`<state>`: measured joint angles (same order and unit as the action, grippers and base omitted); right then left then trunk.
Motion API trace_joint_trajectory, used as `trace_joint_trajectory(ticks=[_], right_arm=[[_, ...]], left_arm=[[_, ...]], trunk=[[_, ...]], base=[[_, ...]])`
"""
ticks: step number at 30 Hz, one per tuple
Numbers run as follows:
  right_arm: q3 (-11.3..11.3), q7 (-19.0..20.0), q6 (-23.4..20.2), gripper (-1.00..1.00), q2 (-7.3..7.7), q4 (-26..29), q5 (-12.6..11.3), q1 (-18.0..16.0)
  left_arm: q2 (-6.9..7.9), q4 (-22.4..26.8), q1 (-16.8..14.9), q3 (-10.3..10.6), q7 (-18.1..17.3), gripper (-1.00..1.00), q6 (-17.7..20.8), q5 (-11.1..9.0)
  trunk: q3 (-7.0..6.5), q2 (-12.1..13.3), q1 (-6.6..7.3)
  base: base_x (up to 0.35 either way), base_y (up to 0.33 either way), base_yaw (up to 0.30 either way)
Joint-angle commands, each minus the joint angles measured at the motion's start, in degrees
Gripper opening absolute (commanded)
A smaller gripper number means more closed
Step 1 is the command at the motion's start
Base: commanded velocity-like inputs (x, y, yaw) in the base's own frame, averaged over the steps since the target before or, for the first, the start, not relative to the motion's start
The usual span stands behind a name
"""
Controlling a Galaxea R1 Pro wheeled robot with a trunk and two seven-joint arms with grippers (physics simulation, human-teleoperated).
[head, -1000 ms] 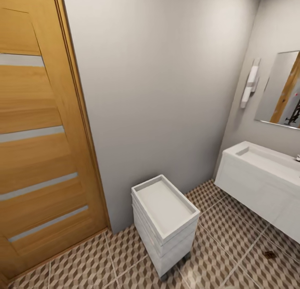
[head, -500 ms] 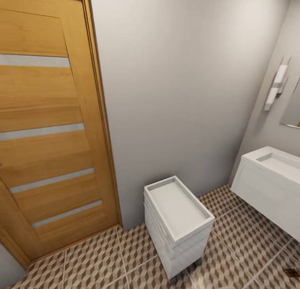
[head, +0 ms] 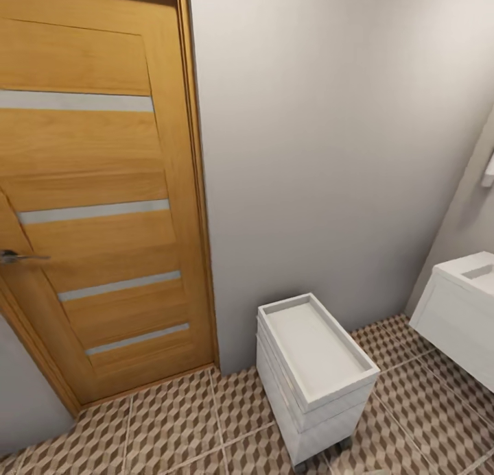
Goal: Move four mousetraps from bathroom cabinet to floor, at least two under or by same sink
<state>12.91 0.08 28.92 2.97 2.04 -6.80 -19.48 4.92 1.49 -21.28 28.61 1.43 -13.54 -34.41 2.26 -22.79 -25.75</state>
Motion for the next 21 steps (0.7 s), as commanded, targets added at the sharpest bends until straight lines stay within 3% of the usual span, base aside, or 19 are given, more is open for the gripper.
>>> trace_joint_trajectory(ticks=[1, 21], right_arm=[[0.5, 0.0, 0.2, 1.00, 0.01, 0.0, -0.6, 0.0], [0.5, 0.0, 0.2, 1.00, 0.01, 0.0, -0.6, 0.0]], left_arm=[[0.00, 0.0, -0.1, 0.5, 0.1, 1.00, -0.1, -0.3], [0.00, 0.0, 0.0, 0.5, 0.1, 1.00, -0.1, -0.3]], trunk=[[0.13, -0.1, -0.03], [0.13, -0.1, -0.03]], base=[[0.000, 0.000, 0.240], [0.000, 0.000, 0.239]])
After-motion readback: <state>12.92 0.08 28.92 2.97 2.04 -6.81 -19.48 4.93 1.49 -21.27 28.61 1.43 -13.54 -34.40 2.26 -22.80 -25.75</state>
